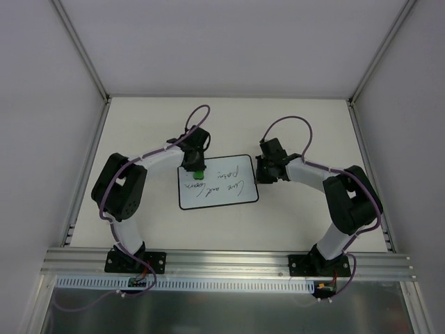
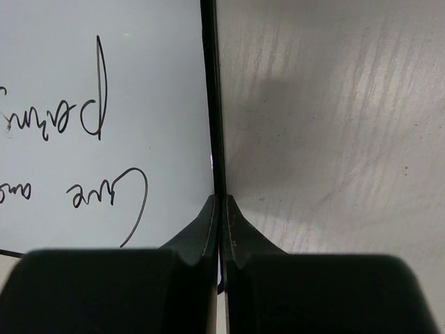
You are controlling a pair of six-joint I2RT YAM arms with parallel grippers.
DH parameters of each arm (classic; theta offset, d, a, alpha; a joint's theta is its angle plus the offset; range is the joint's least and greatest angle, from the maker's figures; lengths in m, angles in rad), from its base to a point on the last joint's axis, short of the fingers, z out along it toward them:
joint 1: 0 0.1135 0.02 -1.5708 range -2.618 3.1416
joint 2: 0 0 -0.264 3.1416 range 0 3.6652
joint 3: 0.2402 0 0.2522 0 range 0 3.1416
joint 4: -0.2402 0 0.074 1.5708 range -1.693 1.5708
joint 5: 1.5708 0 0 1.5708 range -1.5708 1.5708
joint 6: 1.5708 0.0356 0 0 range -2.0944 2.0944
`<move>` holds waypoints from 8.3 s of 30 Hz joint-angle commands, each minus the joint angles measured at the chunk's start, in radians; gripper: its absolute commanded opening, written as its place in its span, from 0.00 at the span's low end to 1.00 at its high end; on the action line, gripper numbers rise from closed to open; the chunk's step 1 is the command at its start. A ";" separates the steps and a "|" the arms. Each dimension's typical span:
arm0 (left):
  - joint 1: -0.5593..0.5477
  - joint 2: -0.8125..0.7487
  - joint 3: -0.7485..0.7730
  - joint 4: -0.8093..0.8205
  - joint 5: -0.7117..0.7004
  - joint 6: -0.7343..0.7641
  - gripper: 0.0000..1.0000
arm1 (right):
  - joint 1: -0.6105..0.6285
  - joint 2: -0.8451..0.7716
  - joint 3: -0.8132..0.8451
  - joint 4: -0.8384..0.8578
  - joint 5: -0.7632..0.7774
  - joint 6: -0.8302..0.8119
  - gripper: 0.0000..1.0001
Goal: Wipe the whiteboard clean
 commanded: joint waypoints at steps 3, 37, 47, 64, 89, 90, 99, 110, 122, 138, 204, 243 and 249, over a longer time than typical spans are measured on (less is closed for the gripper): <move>0.100 -0.032 -0.062 -0.089 -0.057 0.028 0.00 | 0.007 0.073 -0.054 -0.107 0.035 -0.001 0.00; -0.158 -0.085 -0.155 -0.101 0.061 -0.164 0.00 | 0.005 0.082 -0.037 -0.108 0.025 0.028 0.00; 0.065 -0.256 -0.326 -0.130 -0.006 -0.093 0.00 | 0.005 0.089 -0.036 -0.105 0.032 0.023 0.00; -0.028 -0.208 -0.274 -0.168 0.096 -0.036 0.00 | 0.005 0.092 -0.033 -0.100 0.025 0.031 0.00; -0.024 -0.075 -0.068 -0.178 -0.011 0.022 0.00 | 0.007 0.084 -0.042 -0.102 0.026 0.037 0.00; -0.021 -0.046 -0.039 -0.178 -0.013 0.037 0.00 | 0.007 0.084 -0.039 -0.102 0.028 0.036 0.00; -0.042 0.145 0.176 -0.184 0.090 0.120 0.00 | 0.005 0.066 -0.047 -0.104 0.026 0.036 0.00; -0.210 0.217 0.279 -0.190 0.175 0.113 0.00 | -0.002 0.049 -0.067 -0.107 0.035 0.043 0.01; -0.049 -0.054 -0.040 -0.242 0.066 0.065 0.00 | -0.007 0.049 -0.070 -0.105 0.035 0.039 0.00; -0.245 0.161 0.254 -0.236 0.175 0.073 0.00 | -0.012 0.036 -0.067 -0.107 0.035 0.046 0.00; 0.238 -0.371 -0.261 -0.106 0.213 0.073 0.80 | 0.303 0.173 0.380 -0.452 0.370 0.557 0.49; 0.186 -0.137 -0.272 -0.049 0.182 -0.007 0.00 | 0.262 0.165 0.314 -0.390 0.330 0.399 0.27; 0.186 -0.136 -0.295 -0.049 0.184 -0.015 0.00 | 0.164 0.184 0.340 -0.392 0.322 0.324 0.12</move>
